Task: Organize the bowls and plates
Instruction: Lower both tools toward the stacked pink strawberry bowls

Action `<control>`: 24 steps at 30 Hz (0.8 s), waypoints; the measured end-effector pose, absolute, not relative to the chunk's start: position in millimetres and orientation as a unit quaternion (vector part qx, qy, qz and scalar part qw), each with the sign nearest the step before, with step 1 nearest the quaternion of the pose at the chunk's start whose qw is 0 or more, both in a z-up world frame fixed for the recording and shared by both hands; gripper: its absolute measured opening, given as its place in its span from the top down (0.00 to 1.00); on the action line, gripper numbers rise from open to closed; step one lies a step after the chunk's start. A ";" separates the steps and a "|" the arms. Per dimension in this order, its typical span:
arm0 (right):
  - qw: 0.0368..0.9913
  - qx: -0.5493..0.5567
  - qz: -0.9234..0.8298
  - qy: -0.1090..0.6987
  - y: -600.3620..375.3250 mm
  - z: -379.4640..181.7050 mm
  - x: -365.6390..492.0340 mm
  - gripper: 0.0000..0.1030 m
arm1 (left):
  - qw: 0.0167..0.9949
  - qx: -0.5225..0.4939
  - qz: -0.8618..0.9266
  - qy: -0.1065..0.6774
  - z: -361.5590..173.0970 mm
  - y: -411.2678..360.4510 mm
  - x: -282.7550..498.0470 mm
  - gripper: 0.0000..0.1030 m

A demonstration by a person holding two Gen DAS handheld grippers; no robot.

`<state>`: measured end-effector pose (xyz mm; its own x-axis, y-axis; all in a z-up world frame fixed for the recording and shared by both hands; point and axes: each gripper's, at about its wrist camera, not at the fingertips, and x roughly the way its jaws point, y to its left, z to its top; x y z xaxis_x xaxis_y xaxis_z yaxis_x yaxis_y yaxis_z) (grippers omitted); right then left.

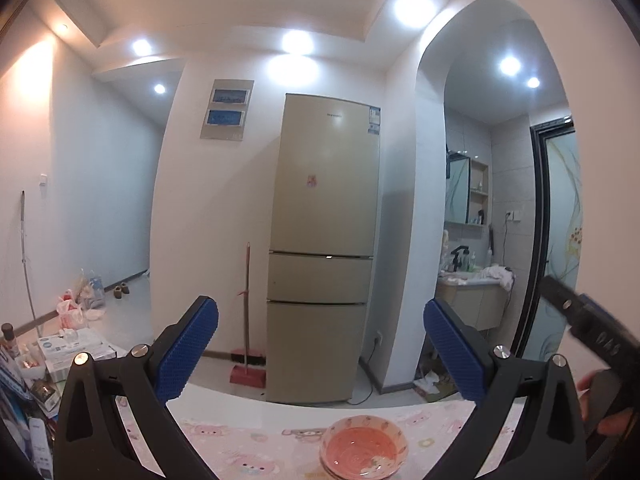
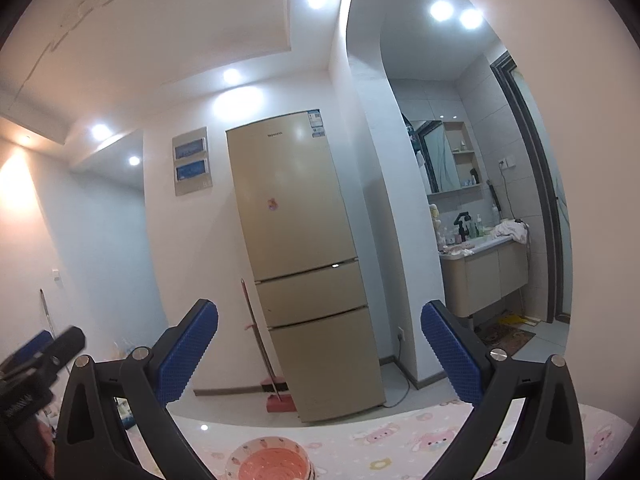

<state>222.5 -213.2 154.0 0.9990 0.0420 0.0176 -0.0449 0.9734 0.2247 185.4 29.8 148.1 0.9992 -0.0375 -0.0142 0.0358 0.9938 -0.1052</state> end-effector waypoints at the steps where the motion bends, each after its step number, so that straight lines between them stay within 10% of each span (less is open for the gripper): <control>1: 0.994 0.107 0.027 -0.007 -211.2 153.6 223.9 0.00 | 0.998 -0.054 -0.013 0.007 145.6 30.0 186.8 0.00; 24: 0.976 0.115 0.081 0.168 -194.0 65.2 330.3 0.00 | 0.964 -0.093 -0.073 0.237 42.2 32.7 301.1 0.01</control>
<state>330.3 -194.0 65.2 0.9302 0.1968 -0.3098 -0.1195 0.9605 0.2512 301.1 32.7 42.2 0.8776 -0.1843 -0.4426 0.0962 0.9720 -0.2142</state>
